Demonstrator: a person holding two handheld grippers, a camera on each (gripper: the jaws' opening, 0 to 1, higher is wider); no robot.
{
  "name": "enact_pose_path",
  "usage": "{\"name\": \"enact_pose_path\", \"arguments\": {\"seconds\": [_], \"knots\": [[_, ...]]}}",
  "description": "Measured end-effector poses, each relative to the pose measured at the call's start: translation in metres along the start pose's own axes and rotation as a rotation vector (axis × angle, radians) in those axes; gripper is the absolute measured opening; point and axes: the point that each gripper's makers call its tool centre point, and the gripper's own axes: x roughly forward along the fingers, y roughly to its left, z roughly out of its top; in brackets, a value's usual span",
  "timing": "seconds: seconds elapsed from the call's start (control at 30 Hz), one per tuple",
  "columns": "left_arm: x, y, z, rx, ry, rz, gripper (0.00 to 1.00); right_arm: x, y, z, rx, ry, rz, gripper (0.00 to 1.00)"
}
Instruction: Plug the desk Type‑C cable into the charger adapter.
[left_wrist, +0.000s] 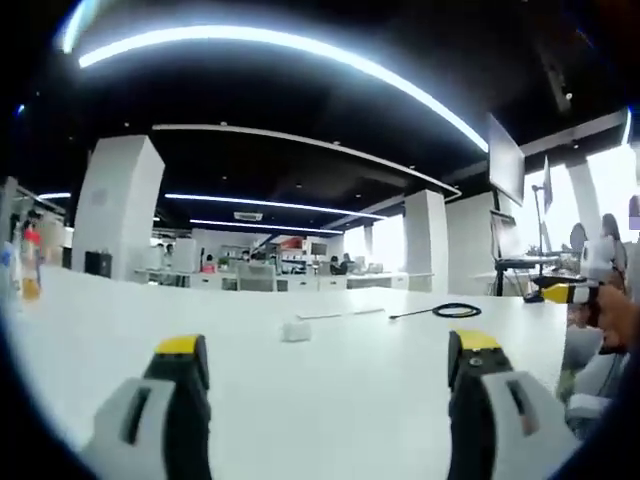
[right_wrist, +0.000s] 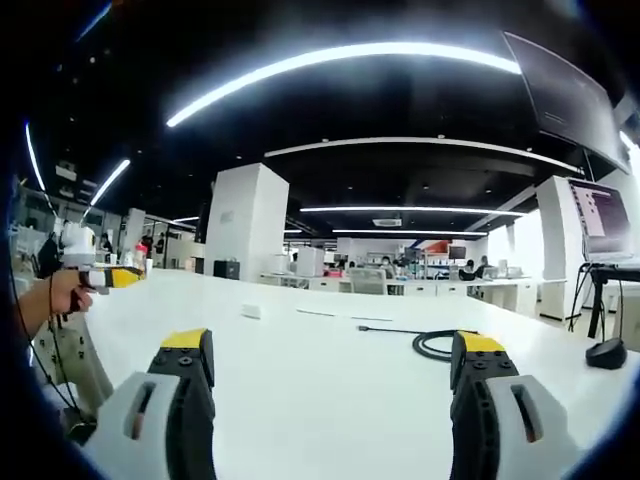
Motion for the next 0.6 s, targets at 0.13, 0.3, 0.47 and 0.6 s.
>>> {"name": "enact_pose_path", "arguments": {"seconds": [0.13,0.3,0.47,0.6], "knots": [[0.015,0.005,0.004,0.029,0.009,-0.023,0.99,0.001,0.001,-0.002,0.002,0.003,0.005,1.0],[0.034,0.011,0.004,0.016,0.021,-0.054,0.96,0.001,0.002,-0.003,0.006,0.004,0.008,1.0],[0.05,0.017,-0.001,0.011,0.057,-0.079,0.96,0.001,0.003,-0.005,0.01,0.008,0.009,1.0],[0.063,0.024,-0.001,0.025,0.083,-0.095,0.97,0.001,0.003,-0.006,0.013,0.008,0.011,1.0]]}}
